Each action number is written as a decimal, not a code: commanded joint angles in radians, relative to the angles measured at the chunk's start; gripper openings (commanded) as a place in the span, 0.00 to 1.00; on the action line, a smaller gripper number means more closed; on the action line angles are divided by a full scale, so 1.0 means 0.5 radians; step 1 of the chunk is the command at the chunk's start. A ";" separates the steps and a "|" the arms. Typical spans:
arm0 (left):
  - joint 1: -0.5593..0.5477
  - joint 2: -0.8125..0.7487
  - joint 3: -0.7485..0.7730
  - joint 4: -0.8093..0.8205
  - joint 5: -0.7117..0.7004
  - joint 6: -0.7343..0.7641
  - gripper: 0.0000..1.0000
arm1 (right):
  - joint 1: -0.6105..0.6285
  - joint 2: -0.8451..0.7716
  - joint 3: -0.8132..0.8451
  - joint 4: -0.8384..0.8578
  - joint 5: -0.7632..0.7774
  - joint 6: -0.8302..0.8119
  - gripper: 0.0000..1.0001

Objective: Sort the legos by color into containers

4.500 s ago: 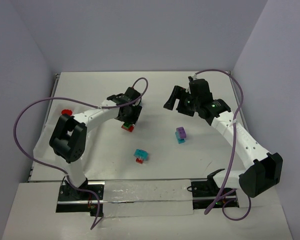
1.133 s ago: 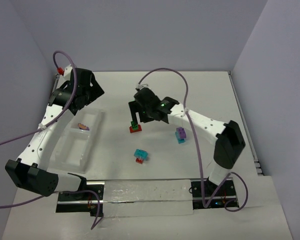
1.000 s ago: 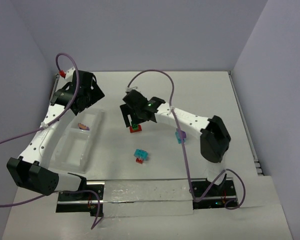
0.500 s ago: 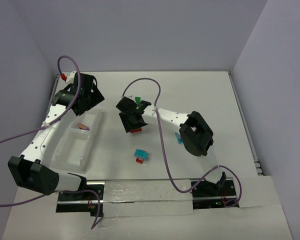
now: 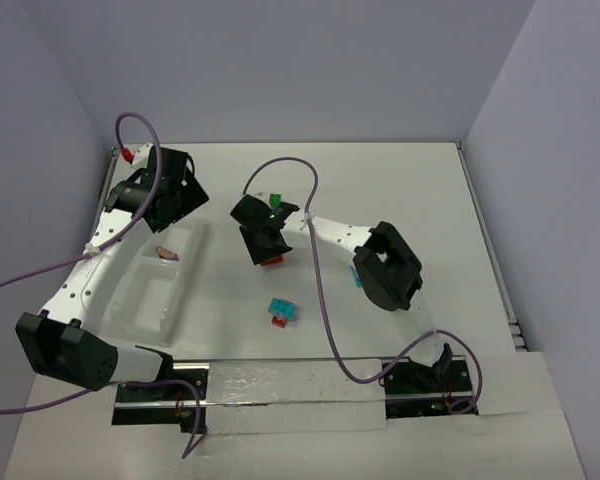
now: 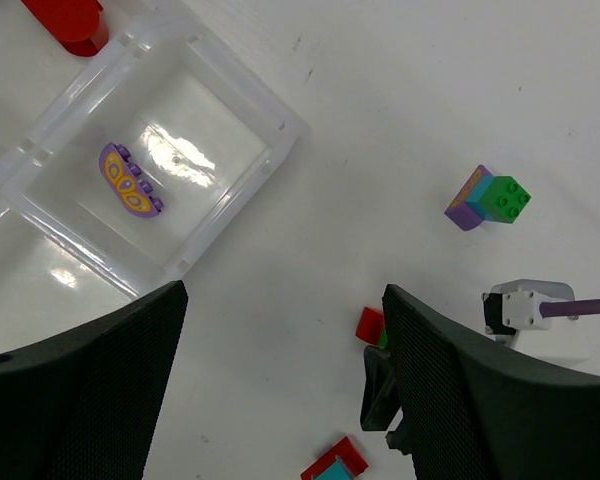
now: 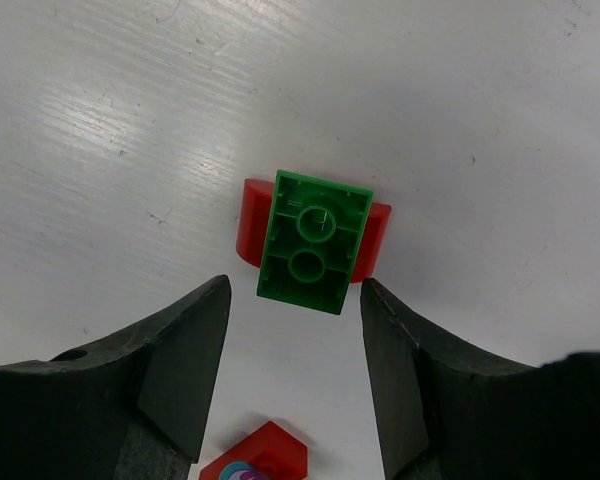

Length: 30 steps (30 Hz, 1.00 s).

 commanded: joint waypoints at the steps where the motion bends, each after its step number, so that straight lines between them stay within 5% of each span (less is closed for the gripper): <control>1: 0.010 -0.082 -0.036 0.033 -0.006 -0.010 0.87 | -0.005 0.028 0.067 0.047 0.030 -0.010 0.62; 13: 0.010 -0.140 -0.039 -0.004 -0.056 0.024 0.87 | -0.009 0.126 0.183 0.037 0.064 -0.020 0.61; 20: 0.010 -0.129 -0.070 0.014 -0.003 0.038 0.86 | -0.009 0.141 0.181 0.052 0.067 -0.018 0.53; 26: 0.007 -0.135 -0.078 0.057 0.068 0.124 0.86 | -0.009 0.038 0.183 0.047 -0.039 -0.065 0.06; 30: 0.010 -0.089 -0.091 0.063 0.136 0.207 0.86 | -0.027 -0.192 0.138 0.055 -0.210 -0.085 0.00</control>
